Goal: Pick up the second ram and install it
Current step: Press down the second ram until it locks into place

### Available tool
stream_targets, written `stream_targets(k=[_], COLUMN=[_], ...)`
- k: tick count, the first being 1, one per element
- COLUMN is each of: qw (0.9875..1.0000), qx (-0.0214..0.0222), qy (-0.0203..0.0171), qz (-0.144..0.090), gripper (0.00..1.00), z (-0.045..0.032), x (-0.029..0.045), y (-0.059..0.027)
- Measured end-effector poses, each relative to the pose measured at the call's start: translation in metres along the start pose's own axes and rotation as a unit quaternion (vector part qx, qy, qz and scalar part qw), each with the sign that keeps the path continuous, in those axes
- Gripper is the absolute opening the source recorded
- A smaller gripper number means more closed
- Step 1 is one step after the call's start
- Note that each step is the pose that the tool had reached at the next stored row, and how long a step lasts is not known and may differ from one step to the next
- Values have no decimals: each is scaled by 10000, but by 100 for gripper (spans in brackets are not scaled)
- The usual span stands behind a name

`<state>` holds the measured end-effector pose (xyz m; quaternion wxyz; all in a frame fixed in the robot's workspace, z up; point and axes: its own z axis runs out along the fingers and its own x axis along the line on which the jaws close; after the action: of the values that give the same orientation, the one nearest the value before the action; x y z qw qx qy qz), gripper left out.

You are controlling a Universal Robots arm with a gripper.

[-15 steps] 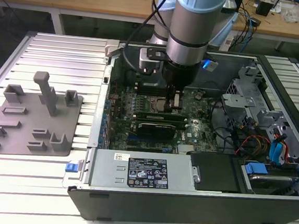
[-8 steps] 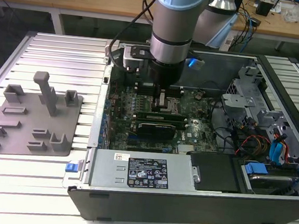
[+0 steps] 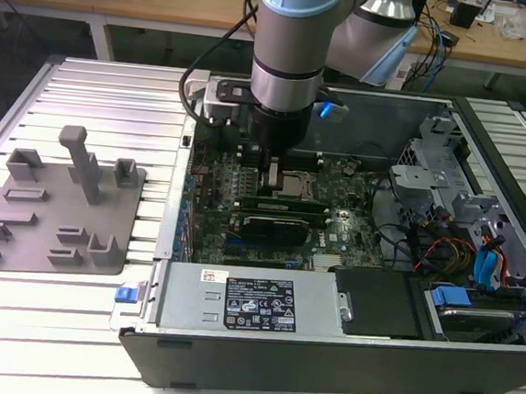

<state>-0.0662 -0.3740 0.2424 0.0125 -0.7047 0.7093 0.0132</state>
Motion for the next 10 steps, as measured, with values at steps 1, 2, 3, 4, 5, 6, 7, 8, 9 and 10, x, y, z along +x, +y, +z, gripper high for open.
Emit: stream_targets(k=[1,2,3,4,5,6,7,8,9,10], qw=[10000,10000,10000,10000,10000,10000,10000,10000,10000,10000], qx=[0,0,0,-1,0,0,-1,-1,-2,-1], qy=[0,0,0,2,0,0,1,2,3,3], qz=[0,0,-1,-1,-1,-1,-1,-1,-1,-1], gripper=[8,8,8,8,8,8,8,8,8,8], z=[18,37,52,56,69,80,86,95,111,114], x=[0,1,2,2,2,3,3,3,4,5], y=[-1,-2,-2,-2,-3,-2,-2,-2,-2,-2])
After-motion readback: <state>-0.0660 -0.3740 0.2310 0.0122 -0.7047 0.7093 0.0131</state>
